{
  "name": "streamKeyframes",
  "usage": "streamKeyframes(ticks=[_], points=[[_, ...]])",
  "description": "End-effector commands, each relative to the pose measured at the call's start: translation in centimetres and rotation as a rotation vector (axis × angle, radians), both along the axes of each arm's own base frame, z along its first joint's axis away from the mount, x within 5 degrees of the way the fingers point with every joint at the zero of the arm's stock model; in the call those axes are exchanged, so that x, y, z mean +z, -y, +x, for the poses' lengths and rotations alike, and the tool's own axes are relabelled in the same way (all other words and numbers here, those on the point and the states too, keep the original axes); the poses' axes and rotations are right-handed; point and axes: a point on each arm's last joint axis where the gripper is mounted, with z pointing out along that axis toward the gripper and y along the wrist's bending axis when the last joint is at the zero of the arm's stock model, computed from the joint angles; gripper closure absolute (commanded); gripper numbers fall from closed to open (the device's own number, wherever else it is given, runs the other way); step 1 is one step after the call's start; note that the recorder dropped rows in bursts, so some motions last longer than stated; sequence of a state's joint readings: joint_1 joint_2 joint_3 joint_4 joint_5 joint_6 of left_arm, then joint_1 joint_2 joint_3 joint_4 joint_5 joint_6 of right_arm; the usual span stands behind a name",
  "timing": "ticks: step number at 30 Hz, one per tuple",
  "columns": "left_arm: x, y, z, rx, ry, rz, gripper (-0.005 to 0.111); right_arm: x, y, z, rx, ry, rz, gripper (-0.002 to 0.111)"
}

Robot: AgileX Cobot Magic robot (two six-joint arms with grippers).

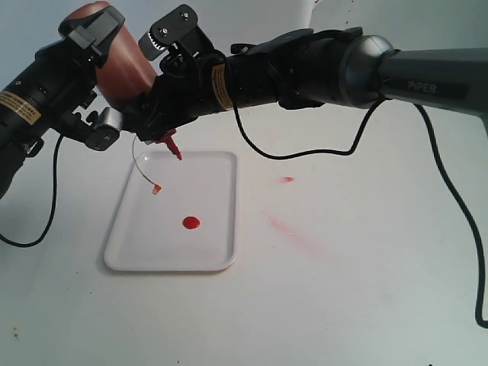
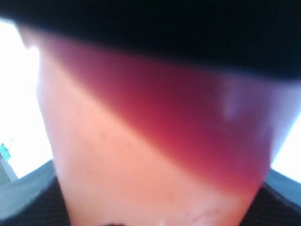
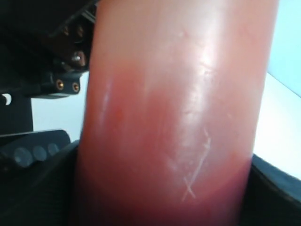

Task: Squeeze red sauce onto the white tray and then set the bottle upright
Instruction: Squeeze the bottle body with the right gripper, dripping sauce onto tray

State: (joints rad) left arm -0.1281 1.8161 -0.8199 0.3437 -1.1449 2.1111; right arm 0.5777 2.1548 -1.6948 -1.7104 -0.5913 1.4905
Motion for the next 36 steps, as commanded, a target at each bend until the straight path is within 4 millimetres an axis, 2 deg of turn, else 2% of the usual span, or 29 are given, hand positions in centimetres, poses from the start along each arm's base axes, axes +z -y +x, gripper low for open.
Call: streamKeyframes(ticks=[1, 7, 10, 13, 15, 17, 26, 29, 32, 34, 36], points=[[1.0, 0.0, -0.1, 0.001, 0.054, -0.053, 0.107, 0.2, -0.2, 0.0, 0.008, 0.014, 0.002, 0.108], [1.0, 0.1, -0.1, -0.006, 0.061, -0.052, 0.107, 0.5, -0.2, 0.1, -0.022, -0.027, 0.059, 0.108], [1.2, 0.1, -0.2, -0.015, 0.076, -0.053, 0.107, 0.5, -0.3, 0.0, -0.01, -0.048, 0.069, 0.095], [1.2, 0.1, -0.2, -0.015, 0.076, -0.053, 0.107, 0.9, -0.3, -0.2, 0.003, -0.046, 0.076, 0.061], [1.2, 0.2, -0.2, -0.018, 0.076, -0.051, 0.107, 1.2, -0.2, -0.3, 0.002, -0.039, 0.078, 0.028], [1.1, 0.2, -0.2, -0.023, 0.076, -0.047, 0.107, 1.5, -0.1, -0.4, 0.008, -0.016, 0.06, 0.003], [1.1, 0.3, -0.3, -0.036, 0.077, -0.038, 0.107, 2.2, 0.0, -0.5, 0.012, 0.006, 0.058, 0.004], [1.1, 0.4, -0.3, -0.045, 0.078, -0.031, 0.107, 2.0, 0.1, -0.5, 0.017, 0.012, 0.031, 0.009], [1.1, 0.5, -0.3, -0.051, 0.078, -0.027, 0.107, 1.8, 0.1, -0.6, 0.011, -0.011, 0.021, 0.028], [1.1, 0.5, -0.3, -0.052, 0.078, -0.026, 0.107, 1.8, 0.2, -0.5, 0.006, -0.01, 0.021, 0.054], [1.1, 0.5, -0.3, -0.05, 0.078, -0.027, 0.107, 1.8, 0.3, -0.2, -0.029, 0.009, 0.012, 0.086]])
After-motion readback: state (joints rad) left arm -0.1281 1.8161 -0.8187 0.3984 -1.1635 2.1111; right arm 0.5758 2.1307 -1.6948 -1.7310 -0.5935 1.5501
